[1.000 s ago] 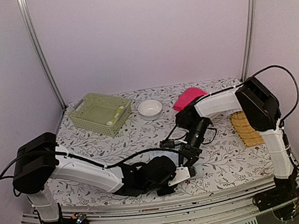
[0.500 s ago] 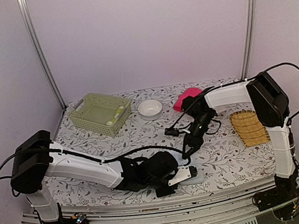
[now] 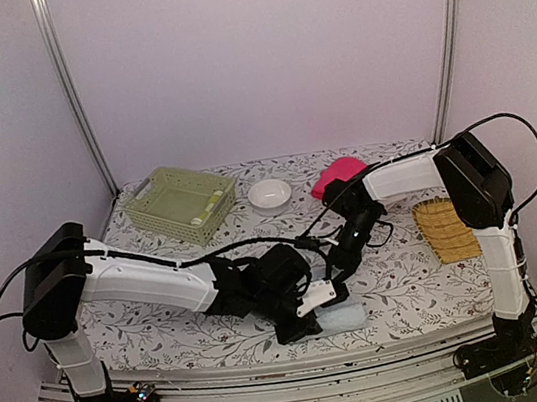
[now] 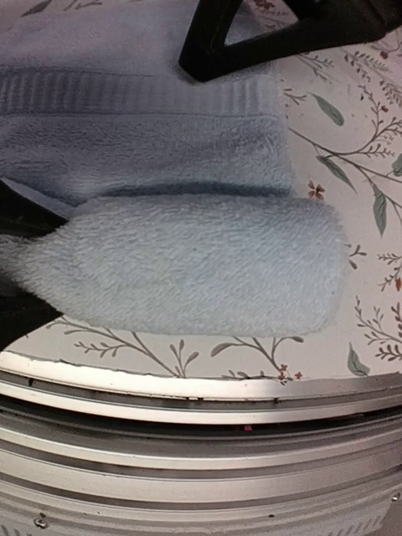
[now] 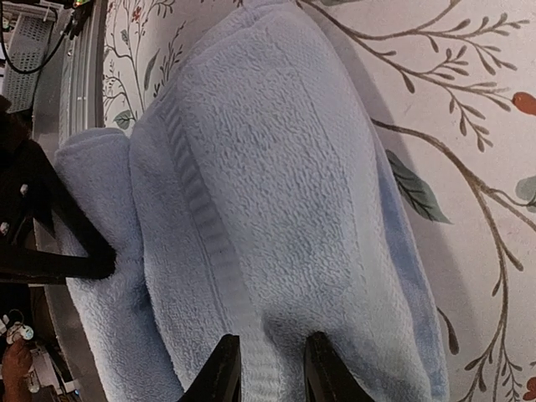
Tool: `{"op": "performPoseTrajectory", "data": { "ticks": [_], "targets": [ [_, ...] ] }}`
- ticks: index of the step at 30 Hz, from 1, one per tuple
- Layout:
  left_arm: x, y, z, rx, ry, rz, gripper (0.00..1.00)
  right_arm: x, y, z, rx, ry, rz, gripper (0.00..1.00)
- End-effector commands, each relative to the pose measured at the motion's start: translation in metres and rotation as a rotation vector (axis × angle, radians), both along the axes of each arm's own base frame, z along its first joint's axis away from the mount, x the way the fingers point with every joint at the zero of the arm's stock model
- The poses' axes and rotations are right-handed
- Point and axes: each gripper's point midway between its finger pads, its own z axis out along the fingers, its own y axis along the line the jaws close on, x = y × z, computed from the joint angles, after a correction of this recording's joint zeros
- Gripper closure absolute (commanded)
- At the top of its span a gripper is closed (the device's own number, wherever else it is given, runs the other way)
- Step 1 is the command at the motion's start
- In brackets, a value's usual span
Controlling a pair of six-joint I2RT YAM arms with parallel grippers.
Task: Roll the towels
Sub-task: Roll the towel at the center of the board.
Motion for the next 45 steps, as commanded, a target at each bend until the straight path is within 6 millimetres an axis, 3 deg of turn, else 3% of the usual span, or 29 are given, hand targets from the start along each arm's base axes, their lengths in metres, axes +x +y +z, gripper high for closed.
{"op": "performPoseTrajectory", "data": {
  "ticks": [1, 8, 10, 13, 16, 19, 21, 24, 28, 33, 38, 45],
  "targets": [
    [-0.015, 0.006, -0.012, 0.011, 0.219, -0.013, 0.87, 0.015, 0.003, 0.018, 0.025, -0.082, -0.003, 0.68],
    [-0.007, 0.01, -0.017, -0.003, 0.36, 0.025, 0.86, 0.054, -0.003, 0.134, 0.163, -0.305, -0.077, 0.6],
    [-0.008, 0.012, -0.033, 0.028, 0.417, 0.039, 0.86, 0.054, -0.005, 0.169, 0.213, -0.384, -0.086, 0.6],
    [-0.004, 0.011, -0.037, 0.028, 0.478, 0.061, 0.86, 0.046, -0.009, 0.215, 0.3, -0.497, -0.101, 0.59],
    [0.002, 0.012, -0.043, 0.035, 0.526, 0.096, 0.86, 0.032, -0.016, 0.249, 0.365, -0.557, -0.104, 0.6],
    [0.009, 0.016, -0.048, 0.044, 0.573, 0.135, 0.86, -0.005, -0.023, 0.267, 0.466, -0.585, 0.002, 0.59],
    [0.013, 0.018, -0.049, 0.038, 0.607, 0.153, 0.86, -0.03, -0.023, 0.258, 0.499, -0.604, 0.088, 0.54],
    [0.015, 0.019, -0.05, 0.032, 0.649, 0.168, 0.86, -0.055, -0.019, 0.215, 0.427, -0.624, 0.178, 0.48],
    [0.017, 0.022, -0.058, 0.042, 0.68, 0.193, 0.86, -0.075, -0.013, 0.151, 0.318, -0.598, 0.244, 0.47],
    [0.02, 0.025, -0.064, 0.054, 0.694, 0.215, 0.85, -0.082, -0.005, 0.092, 0.194, -0.652, 0.299, 0.44],
    [0.023, 0.027, -0.067, 0.055, 0.702, 0.227, 0.85, -0.09, 0.005, 0.057, 0.144, -0.644, 0.348, 0.41],
    [0.023, 0.028, -0.067, 0.05, 0.712, 0.226, 0.86, -0.097, 0.01, 0.026, 0.11, -0.593, 0.374, 0.42]
  ]
}}
